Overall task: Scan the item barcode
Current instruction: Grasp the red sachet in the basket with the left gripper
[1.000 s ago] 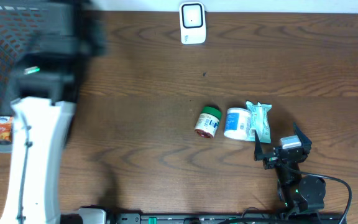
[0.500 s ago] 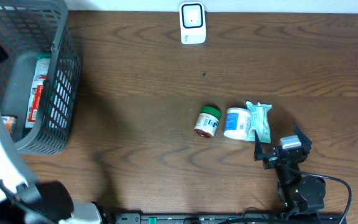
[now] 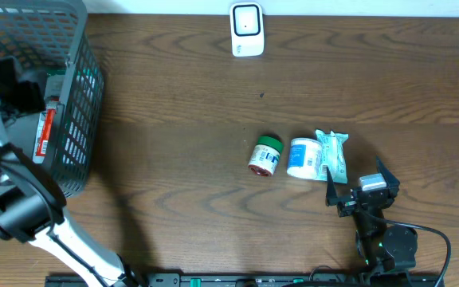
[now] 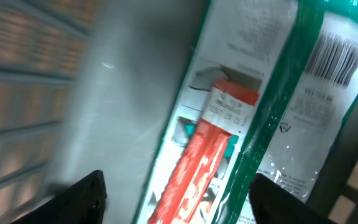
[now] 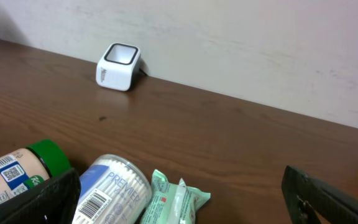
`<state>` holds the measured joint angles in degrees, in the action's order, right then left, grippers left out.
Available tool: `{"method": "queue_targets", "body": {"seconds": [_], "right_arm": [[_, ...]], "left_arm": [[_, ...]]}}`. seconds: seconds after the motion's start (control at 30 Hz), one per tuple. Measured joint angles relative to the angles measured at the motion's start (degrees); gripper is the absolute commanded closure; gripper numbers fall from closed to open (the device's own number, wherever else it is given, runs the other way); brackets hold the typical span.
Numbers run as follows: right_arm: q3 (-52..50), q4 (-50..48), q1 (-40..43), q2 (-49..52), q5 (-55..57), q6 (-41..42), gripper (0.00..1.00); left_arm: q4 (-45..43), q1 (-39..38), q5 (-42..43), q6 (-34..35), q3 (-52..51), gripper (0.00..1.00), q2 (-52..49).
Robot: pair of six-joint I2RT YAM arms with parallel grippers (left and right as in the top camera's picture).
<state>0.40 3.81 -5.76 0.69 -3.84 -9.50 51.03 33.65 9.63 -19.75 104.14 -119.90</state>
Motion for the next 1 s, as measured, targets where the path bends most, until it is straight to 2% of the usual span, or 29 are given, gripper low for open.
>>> {"method": "queue_targets", "body": {"seconds": [0.3, 0.33, 0.63, 0.73, 1.0], "right_arm": [[0.00, 0.00, 0.00, 0.00, 0.00, 0.00, 0.01], [0.00, 0.00, 0.00, 0.00, 0.00, 0.00, 0.01], [0.00, 0.00, 0.00, 0.00, 0.00, 0.02, 0.01], [0.00, 0.00, 0.00, 0.00, 0.00, 0.00, 0.01], [0.00, 0.00, 0.00, 0.00, 0.00, 0.00, 0.01]], "left_arm": [[0.33, 0.00, 2.29, -2.84, 0.00, 0.33, -6.95], [0.46, 0.00, 2.38, -2.89, 0.00, 0.36, -7.37], [0.59, 0.07, 2.47, -2.93, 0.00, 0.90, -8.26], [0.48, 0.11, 2.47, -3.04, 0.00, 0.93, -8.26], [-0.74, 0.11, 2.51, 0.07, 0.59, 0.93, -5.77]]}}
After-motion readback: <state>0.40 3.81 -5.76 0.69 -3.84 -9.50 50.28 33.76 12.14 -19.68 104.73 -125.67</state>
